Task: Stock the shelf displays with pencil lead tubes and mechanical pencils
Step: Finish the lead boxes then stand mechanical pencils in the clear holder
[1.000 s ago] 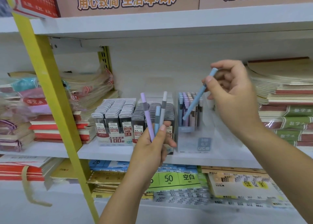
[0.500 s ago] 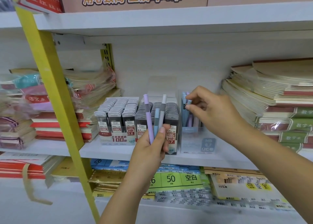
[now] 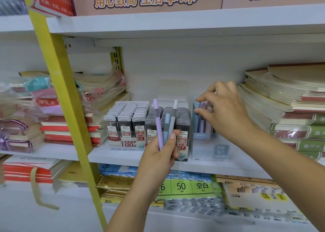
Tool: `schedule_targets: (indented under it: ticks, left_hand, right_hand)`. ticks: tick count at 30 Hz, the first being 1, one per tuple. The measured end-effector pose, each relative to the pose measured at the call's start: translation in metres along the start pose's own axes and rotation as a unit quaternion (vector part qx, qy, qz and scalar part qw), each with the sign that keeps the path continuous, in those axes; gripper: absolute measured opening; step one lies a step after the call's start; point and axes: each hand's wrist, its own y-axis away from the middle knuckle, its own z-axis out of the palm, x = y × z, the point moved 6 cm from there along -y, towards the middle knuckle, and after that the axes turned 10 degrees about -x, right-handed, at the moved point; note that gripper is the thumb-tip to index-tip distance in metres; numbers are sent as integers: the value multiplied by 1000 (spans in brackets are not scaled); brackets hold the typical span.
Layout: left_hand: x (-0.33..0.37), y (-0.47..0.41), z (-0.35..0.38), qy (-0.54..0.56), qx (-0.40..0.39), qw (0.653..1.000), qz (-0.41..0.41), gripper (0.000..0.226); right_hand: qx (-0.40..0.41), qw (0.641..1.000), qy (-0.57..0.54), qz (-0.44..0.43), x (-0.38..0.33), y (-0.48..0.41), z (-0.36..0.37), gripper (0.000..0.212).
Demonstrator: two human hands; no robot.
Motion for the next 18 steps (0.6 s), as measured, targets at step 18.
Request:
schedule_targets:
  ticks: [18]
  left_hand:
    - [2,2,29,2,-73,997,-1,21]
  right_hand:
    - [-57,828,-548,101,-23,34,-17,26]
